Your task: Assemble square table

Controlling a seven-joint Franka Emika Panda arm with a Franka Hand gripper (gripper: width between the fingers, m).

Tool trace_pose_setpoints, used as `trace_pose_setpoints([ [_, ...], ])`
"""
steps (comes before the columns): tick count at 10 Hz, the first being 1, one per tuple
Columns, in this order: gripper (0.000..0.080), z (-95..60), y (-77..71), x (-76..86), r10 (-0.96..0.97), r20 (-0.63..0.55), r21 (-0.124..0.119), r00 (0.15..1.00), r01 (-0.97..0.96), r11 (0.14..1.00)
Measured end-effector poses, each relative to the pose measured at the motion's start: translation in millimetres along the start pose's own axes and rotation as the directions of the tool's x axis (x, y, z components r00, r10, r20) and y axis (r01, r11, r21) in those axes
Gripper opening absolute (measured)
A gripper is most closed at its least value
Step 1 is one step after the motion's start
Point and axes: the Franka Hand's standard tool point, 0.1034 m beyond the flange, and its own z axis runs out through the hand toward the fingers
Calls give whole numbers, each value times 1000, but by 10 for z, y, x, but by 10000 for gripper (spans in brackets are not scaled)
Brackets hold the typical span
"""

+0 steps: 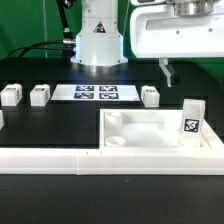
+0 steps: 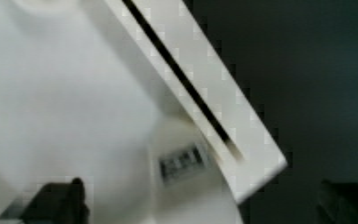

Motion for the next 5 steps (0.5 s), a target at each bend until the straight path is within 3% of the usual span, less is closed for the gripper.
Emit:
trace_pose_setpoints([
  [1,648,94,120,-232,-88,25,-24,996,89,996],
  [2,648,167,151,-377,-105,49,-37,993,107,994],
  [5,648,159,172,-326,-342,50,-32,938,344,939],
])
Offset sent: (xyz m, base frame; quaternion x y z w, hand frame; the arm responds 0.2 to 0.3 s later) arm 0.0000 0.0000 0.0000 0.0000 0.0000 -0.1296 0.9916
